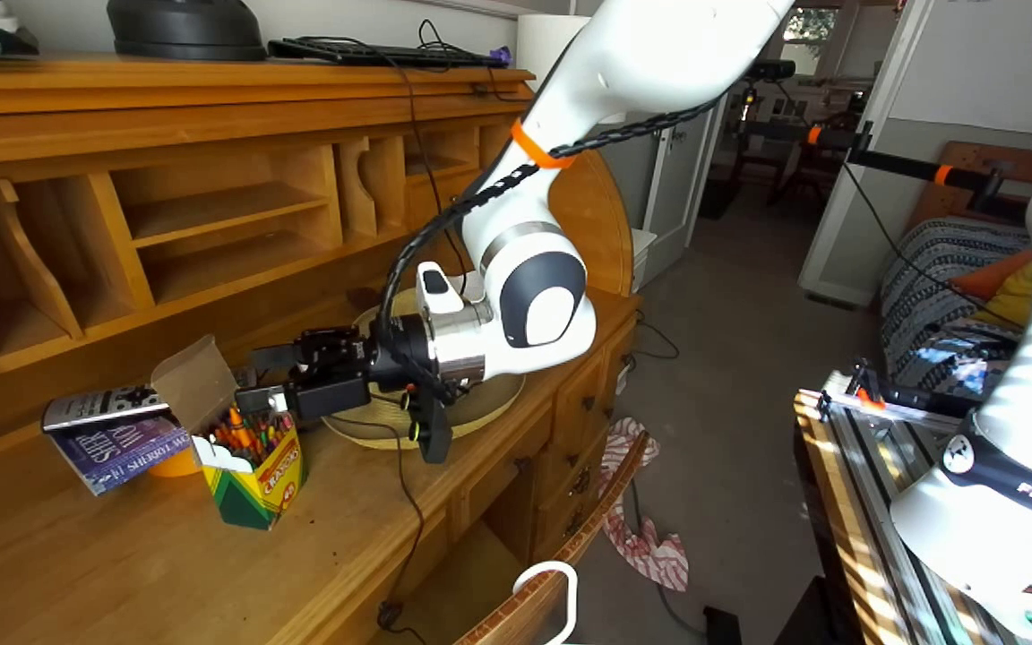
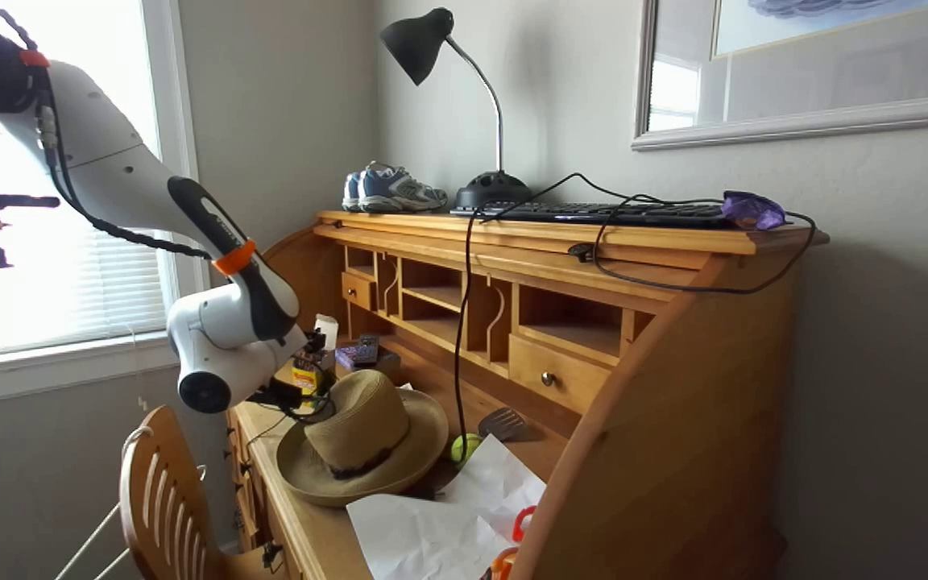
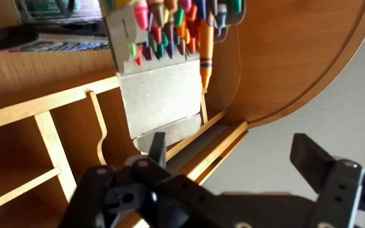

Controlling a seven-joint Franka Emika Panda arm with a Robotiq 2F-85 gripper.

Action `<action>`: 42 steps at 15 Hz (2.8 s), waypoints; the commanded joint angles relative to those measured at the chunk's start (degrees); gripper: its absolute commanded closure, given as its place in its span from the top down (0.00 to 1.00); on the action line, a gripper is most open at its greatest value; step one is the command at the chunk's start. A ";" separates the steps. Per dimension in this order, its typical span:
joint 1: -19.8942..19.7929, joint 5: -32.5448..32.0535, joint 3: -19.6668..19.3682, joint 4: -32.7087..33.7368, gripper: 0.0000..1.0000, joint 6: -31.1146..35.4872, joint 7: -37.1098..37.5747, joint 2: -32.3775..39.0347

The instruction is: Put the crayon in the crayon box

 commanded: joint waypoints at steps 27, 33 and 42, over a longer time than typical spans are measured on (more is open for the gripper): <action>3.18 2.00 -0.01 8.84 0.00 17.14 1.32 2.19; 3.76 1.49 -0.23 11.21 0.00 20.73 2.75 4.08; 4.43 0.56 -0.33 11.92 0.00 23.13 4.32 5.30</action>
